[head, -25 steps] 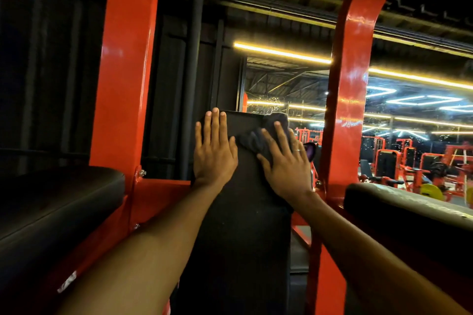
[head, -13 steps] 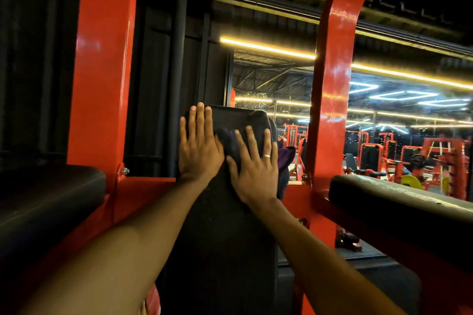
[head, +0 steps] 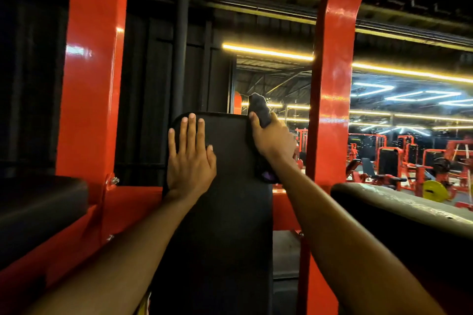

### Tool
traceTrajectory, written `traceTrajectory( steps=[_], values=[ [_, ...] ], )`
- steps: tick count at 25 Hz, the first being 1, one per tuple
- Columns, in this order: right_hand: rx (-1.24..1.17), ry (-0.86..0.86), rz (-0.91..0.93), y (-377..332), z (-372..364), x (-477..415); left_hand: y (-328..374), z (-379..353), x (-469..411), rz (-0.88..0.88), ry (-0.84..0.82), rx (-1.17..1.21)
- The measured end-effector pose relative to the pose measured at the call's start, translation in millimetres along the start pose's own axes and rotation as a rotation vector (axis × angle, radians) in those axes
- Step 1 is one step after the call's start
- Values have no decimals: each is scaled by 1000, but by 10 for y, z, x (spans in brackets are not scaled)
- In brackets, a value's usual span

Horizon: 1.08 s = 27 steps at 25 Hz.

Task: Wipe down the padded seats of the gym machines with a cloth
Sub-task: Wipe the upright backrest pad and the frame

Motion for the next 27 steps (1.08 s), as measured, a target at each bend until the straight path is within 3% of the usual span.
traceTrajectory(
  steps=[8, 15, 19, 24, 27],
  values=[
    [-30, 127, -53, 589, -2, 1337, -1, -3, 7, 21, -3, 22],
    [128, 54, 84, -60, -67, 770, -24, 21, 2, 86, -26, 132],
    [169, 85, 425, -213, -247, 1213, -75, 35, 73, 143, -24, 224],
    [180, 10, 846, 302, -118, 1390, -239, 124, 506, 263, -24, 324],
    [257, 0, 836, 296, -29, 941, -280, 159, 653, 329, -36, 390]
  ],
)
Point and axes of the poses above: each hand's wrist, its own x-axis away from the middle knuckle, its own z-axis out of the back of the hand, y = z × x, the point moved 2 cm from there along -x, towards the middle knuckle, and after that the axes turned 13 degrees about y, right-handed, at the moved point
